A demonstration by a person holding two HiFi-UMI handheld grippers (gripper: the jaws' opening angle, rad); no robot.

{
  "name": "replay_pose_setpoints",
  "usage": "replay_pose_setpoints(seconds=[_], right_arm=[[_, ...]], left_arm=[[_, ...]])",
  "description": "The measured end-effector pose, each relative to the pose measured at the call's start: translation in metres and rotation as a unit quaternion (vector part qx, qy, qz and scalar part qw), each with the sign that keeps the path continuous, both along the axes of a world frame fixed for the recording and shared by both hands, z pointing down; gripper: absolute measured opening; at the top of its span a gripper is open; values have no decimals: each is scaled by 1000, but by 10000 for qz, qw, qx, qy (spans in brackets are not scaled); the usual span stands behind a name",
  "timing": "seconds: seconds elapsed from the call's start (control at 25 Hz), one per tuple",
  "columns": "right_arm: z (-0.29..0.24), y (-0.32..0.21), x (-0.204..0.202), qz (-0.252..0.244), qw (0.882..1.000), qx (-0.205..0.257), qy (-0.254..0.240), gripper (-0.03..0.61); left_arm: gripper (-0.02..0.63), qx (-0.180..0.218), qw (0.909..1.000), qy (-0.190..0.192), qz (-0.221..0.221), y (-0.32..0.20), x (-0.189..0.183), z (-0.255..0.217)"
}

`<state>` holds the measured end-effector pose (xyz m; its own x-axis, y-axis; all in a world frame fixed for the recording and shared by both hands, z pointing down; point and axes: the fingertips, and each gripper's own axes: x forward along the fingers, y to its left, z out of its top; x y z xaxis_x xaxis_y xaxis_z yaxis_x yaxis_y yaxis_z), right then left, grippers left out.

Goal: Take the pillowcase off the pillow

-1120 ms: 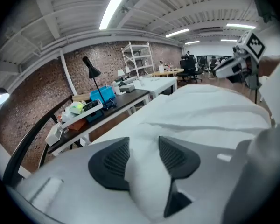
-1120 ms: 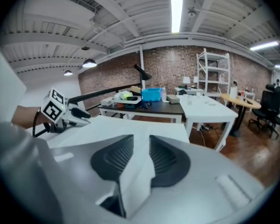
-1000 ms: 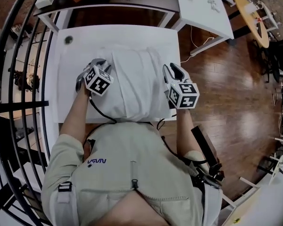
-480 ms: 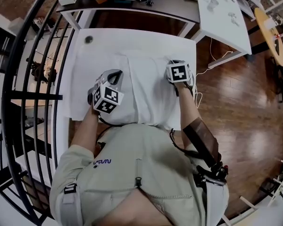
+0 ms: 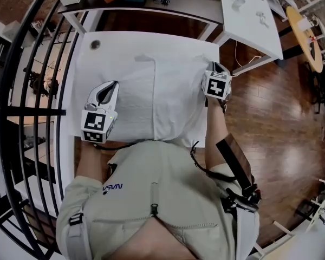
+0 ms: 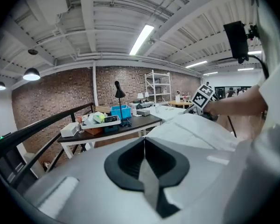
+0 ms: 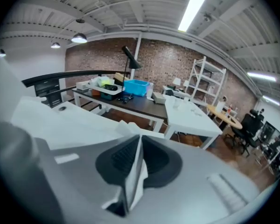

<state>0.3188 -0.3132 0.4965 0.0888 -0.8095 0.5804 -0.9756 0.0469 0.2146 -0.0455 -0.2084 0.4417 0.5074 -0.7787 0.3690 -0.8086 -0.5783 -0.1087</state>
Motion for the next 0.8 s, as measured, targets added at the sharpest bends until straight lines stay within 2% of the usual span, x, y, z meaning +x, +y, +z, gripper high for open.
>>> replay_pose_setpoints(seconds=[0.16, 0.24, 0.36, 0.44, 0.56, 0.72, 0.8], right_arm=[[34, 16, 60, 1126, 9932, -304, 63, 12], [66, 31, 73, 1358, 9894, -471, -222, 11], [82, 31, 50, 753, 9958, -364, -380, 12], [77, 27, 34, 407, 9976, -270, -490, 26], [58, 36, 26, 217, 9973, -52, -703, 103], [21, 69, 4, 94, 9945, 440, -949, 107], [11, 95, -15, 11, 9932, 521, -1042, 107]], left_arm=[[9, -76, 9998, 202, -27, -17, 1, 9], [9, -234, 9995, 200, -35, -24, -2, 20], [11, -646, 9977, 22, 218, -31, 4, 44], [15, -683, 9968, -176, 371, -39, 15, 52], [25, -448, 9982, -212, 328, -51, 26, 44], [87, 159, 9989, -245, 355, -39, 26, 7], [101, 262, 9981, -172, 538, -19, 29, -6]])
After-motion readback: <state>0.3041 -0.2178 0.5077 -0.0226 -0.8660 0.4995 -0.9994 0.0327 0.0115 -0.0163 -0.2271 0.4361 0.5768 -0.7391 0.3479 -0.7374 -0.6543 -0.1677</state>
